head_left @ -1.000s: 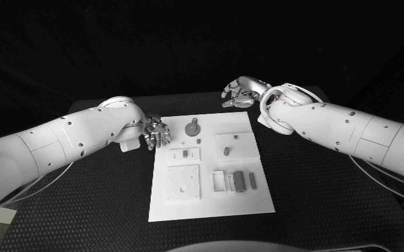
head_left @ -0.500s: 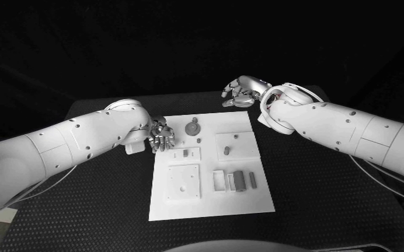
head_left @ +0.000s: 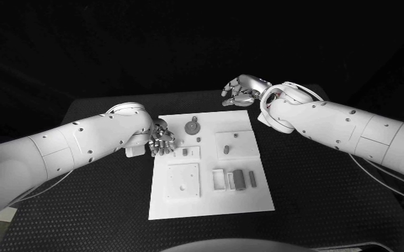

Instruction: Assemble the parts on the task board

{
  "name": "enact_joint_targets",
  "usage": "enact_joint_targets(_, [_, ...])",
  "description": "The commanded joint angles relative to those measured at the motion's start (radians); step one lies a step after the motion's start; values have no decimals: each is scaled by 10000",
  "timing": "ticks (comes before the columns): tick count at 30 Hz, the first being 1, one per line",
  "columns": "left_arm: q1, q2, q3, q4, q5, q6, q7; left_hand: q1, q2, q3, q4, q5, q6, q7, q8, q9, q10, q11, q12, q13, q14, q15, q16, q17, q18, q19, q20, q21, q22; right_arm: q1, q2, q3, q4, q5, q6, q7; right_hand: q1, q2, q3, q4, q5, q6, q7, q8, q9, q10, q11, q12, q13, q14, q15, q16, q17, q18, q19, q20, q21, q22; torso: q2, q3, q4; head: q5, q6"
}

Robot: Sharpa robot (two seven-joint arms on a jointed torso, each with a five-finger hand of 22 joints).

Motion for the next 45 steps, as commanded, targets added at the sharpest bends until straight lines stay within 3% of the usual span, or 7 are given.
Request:
enact_joint_targets(1, [-22, 12, -15, 54, -312, -120, -98, 21, 99, 85, -5, 12, 179, -77, 20, 15, 38, -2, 43, 0, 70, 11, 60, -15, -24, 52, -21, 70, 234, 0, -3, 2, 14, -29, 95, 46, -92, -18, -3, 60, 8, 76, 128, -18, -16, 1, 28, 35, -16, 25, 34, -57, 11, 289, 30, -69, -47, 163, 2, -3, 13, -5, -14])
enact_joint_targets(17, [-235, 157, -39, 7, -409, -357, -78, 12, 74, 100, -14, -29, 176, -73, 9, 20, 32, 1, 43, -1, 64, 10, 62, -20, -34, 45, -22, 80, 234, -4, 1, 1, -1, -22, 89, 53, -106, -14, -6, 70, 8, 75, 128, -17, -17, 1, 28, 37, -18, 25, 34, -58, 11, 290, 30, -68, -48, 163, 6, -9, -10, -4, -52])
enact_joint_targets(35, [-249, 225, -49, -9, -409, -20, -144, 14, 72, 118, -23, -37, 189, -74, 4, 34, 62, -10, 72, 9, 87, -1, 83, -27, -33, 71, -38, 120, 240, -6, -31, 1, 23, -20, 88, 59, -116, -12, -7, 78, 8, 73, 128, -17, -18, 0, 28, 39, -21, 24, 34, -59, 10, 290, 30, -68, -50, 162, 3, 16, -11, 10, -68])
enact_joint_targets(45, [-264, 203, -148, 37, -402, 129, -143, 1, 64, 110, -30, -47, 181, -70, -10, 34, 72, -16, 86, 14, 96, -5, 96, -28, -37, 77, -42, 138, 242, -6, -41, 1, 24, -20, 90, 57, -120, -10, -6, 80, 8, 73, 127, -17, -18, -1, 28, 40, -22, 23, 34, -60, 10, 290, 29, -68, -51, 162, 6, 6, 5, -19, -83])
